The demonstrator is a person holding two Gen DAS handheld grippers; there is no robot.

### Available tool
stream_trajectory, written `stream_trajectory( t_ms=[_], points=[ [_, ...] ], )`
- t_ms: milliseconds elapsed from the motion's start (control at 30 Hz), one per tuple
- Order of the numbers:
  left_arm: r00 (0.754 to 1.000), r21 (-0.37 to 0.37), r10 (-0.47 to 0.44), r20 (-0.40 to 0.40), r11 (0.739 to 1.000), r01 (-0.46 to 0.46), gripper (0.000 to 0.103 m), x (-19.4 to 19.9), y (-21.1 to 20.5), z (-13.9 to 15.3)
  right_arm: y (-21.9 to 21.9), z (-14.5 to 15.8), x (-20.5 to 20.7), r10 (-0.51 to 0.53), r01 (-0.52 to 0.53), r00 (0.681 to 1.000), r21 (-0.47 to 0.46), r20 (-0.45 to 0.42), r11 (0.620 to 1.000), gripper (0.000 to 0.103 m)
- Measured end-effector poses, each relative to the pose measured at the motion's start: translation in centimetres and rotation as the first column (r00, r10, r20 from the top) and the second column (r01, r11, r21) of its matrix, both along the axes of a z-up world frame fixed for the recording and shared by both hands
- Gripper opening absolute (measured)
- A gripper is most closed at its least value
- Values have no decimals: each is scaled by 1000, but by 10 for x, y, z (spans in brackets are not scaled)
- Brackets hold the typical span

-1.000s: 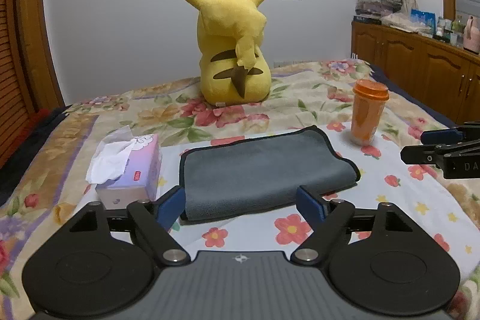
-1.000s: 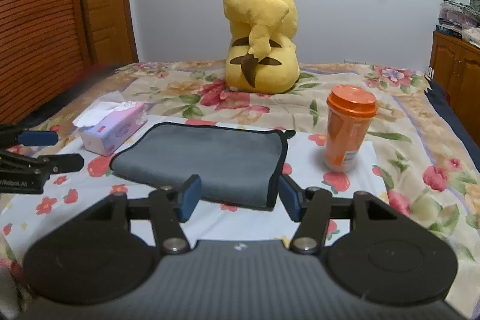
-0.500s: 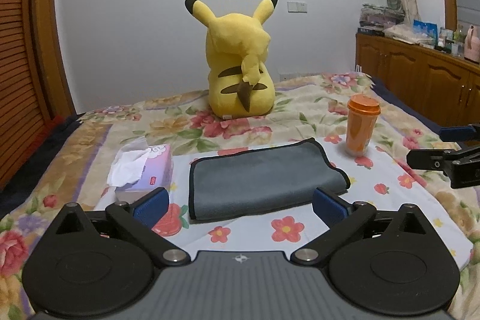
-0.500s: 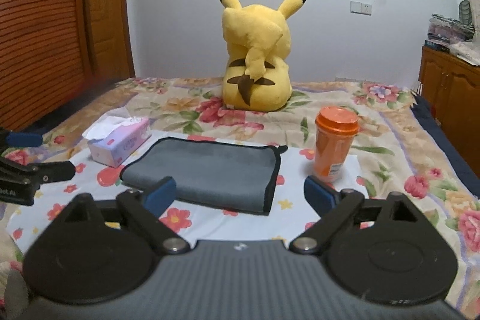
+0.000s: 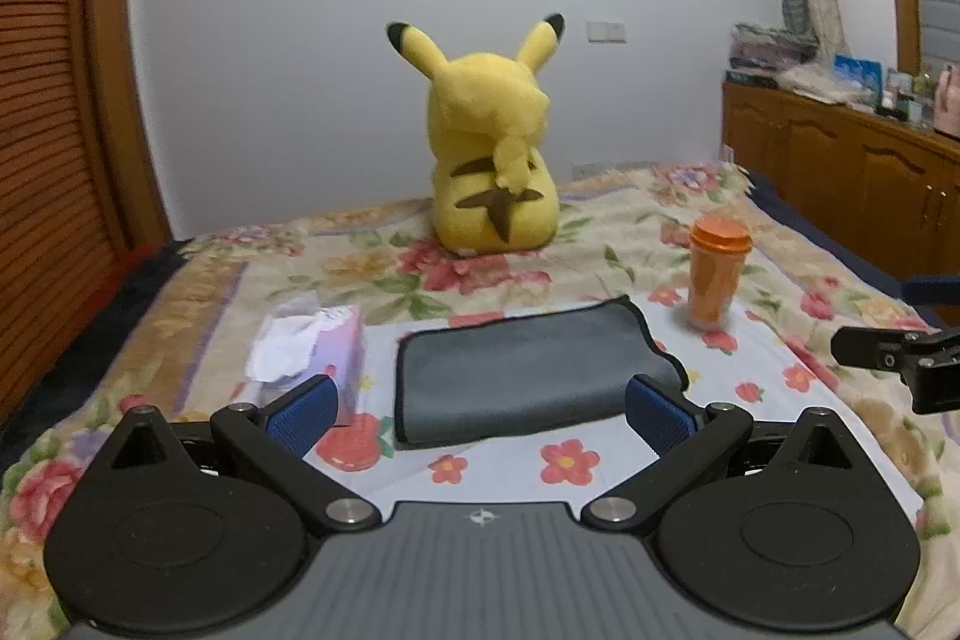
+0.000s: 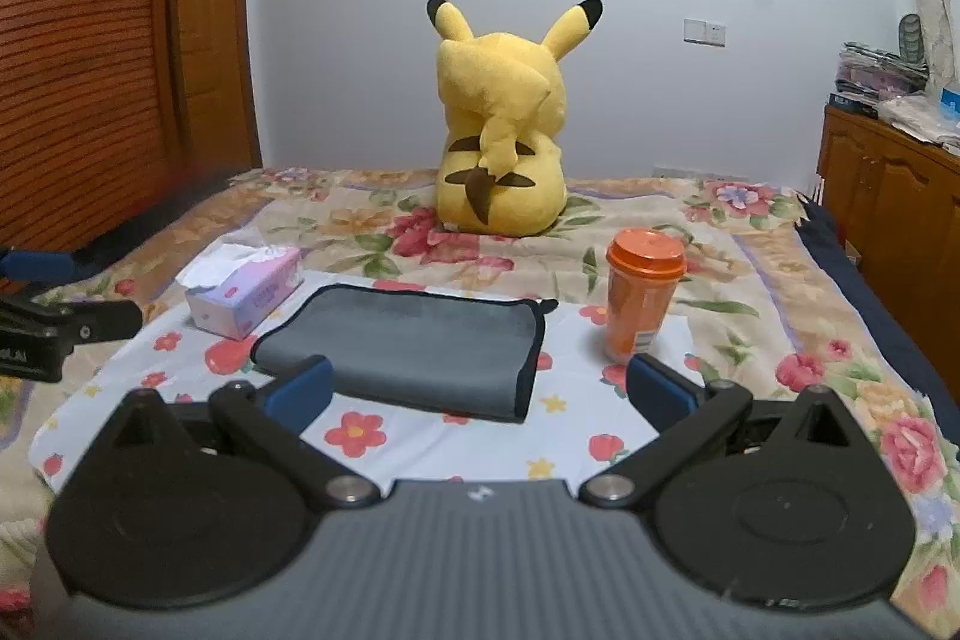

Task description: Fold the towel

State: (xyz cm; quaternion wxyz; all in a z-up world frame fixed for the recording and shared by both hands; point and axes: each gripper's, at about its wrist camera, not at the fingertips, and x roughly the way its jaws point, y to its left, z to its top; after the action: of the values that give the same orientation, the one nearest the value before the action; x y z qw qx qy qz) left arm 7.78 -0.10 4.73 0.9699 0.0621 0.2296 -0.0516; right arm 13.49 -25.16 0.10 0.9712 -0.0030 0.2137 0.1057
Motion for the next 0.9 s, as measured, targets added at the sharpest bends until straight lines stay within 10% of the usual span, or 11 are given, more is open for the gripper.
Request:
stream_trajectory(
  t_ms=[900],
  points=[
    [996,-31,-3,-92,1000,0,103,-60,-10,-39,18,-17,-58,18,-18,1000,7,-14,1000,103]
  ],
)
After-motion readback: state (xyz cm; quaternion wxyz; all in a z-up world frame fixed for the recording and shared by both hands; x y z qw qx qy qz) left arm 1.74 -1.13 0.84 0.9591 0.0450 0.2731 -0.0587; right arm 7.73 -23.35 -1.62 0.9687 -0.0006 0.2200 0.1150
